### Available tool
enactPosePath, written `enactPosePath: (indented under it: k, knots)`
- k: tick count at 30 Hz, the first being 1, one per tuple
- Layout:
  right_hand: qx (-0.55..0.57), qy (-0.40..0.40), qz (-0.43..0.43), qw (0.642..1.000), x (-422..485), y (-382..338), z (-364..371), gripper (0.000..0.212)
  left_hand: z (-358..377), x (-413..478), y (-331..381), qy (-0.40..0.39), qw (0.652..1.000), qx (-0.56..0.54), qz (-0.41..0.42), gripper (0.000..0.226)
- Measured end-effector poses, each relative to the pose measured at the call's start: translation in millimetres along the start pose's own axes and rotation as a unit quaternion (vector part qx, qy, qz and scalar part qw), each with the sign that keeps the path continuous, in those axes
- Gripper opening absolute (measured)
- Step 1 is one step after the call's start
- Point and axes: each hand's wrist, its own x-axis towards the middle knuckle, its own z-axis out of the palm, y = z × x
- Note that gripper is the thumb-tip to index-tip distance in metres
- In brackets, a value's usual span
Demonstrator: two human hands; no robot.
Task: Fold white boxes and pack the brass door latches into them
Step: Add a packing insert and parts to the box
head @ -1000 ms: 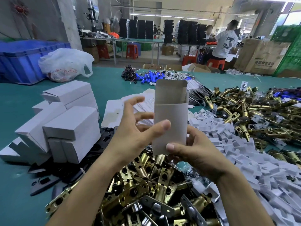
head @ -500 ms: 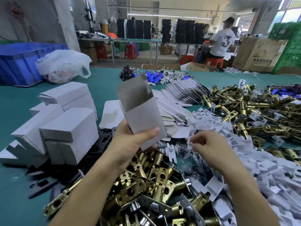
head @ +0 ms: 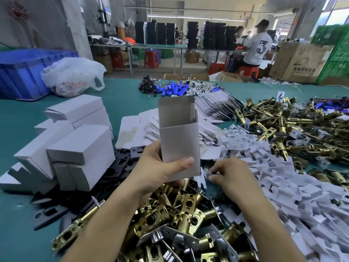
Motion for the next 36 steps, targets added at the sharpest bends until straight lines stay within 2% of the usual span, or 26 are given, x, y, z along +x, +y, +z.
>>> enactPosePath:
  k: [5, 7, 9, 11, 14, 16, 18, 22, 25, 29, 31, 34, 36]
  knots:
    - [0.109, -0.025, -0.016, 0.994, -1.3, 1.6, -30.5, 0.009, 0.3, -1.1, 0.3, -0.011, 1.000, 0.004, -0.006, 0.054]
    - [0.171, 0.001, -0.026, 0.985, -4.9, -0.1, -45.4, 0.012, -0.2, -1.2, 0.0, -0.016, 1.000, 0.007, -0.011, 0.056]
    - [0.283, 0.056, -0.036, 0.957, -10.2, -6.2, -59.5, 0.011, -0.7, -1.0, -0.4, -0.028, 0.999, 0.020, -0.017, 0.057]
    - [0.402, 0.098, -0.071, 0.908, -17.7, -18.0, -71.3, 0.012, -1.0, -0.6, -1.7, -0.041, 0.998, 0.042, -0.020, 0.050]
    - [0.472, 0.114, -0.160, 0.859, -28.9, -38.5, -77.6, 0.016, -1.2, 0.3, -3.2, -0.066, 0.995, 0.074, -0.020, 0.043]
    - [0.473, 0.118, -0.203, 0.849, -32.1, -49.3, -73.6, 0.018, -1.1, 0.3, -2.4, -0.090, 0.992, 0.089, -0.020, 0.048]
    - [0.455, 0.121, -0.218, 0.855, -32.5, -56.1, -67.2, 0.023, 0.0, -0.7, -1.1, -0.123, 0.988, 0.095, -0.021, 0.050]
    - [0.333, 0.121, -0.259, 0.898, -29.8, -58.7, -56.3, 0.025, 2.2, -2.7, 0.5, -0.147, 0.984, 0.098, -0.018, 0.046]
    - [0.266, 0.120, -0.272, 0.917, -28.5, -57.7, -53.3, 0.013, 2.8, -3.9, 0.7, -0.144, 0.984, 0.103, -0.013, 0.041]
    - [0.177, 0.121, -0.275, 0.937, -27.9, -55.0, -54.8, 0.011, 2.5, -3.4, 0.6, -0.129, 0.985, 0.113, -0.005, 0.041]
    - [0.173, 0.103, -0.269, 0.942, -27.7, -54.8, -55.4, 0.011, 3.1, -3.0, 0.8, -0.128, 0.986, 0.110, -0.003, 0.040]
    - [0.175, 0.124, -0.265, 0.940, -28.2, -55.7, -54.4, 0.019, 2.7, -2.3, -0.9, -0.133, 0.986, 0.098, -0.005, 0.039]
    - [0.199, 0.134, -0.271, 0.932, -29.5, -57.6, -54.3, 0.007, 2.1, -1.9, -2.3, -0.141, 0.986, 0.089, -0.005, 0.040]
